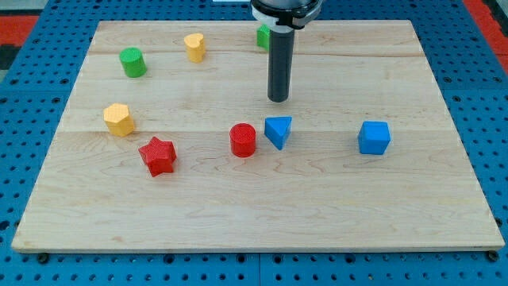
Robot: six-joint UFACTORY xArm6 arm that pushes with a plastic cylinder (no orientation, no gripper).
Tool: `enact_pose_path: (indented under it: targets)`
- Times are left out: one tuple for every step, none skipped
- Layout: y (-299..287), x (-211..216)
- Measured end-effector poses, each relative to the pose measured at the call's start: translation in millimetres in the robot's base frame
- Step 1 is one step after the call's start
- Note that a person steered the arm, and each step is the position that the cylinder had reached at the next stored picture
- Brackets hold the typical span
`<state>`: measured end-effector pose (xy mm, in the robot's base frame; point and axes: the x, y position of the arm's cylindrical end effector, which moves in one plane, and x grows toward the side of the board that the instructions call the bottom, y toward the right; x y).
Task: Keep blue triangle on top left to red circle
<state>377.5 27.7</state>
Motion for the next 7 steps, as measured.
enact_pose_path:
  targets:
    - [-19.3, -6.0]
    - [-20.8, -6.0]
    - [-21.4, -5.3]
    - [-21.4, 10.1]
    - [-19.6, 24.1]
    - [-16.1, 32.3]
    - [2.4, 42.4]
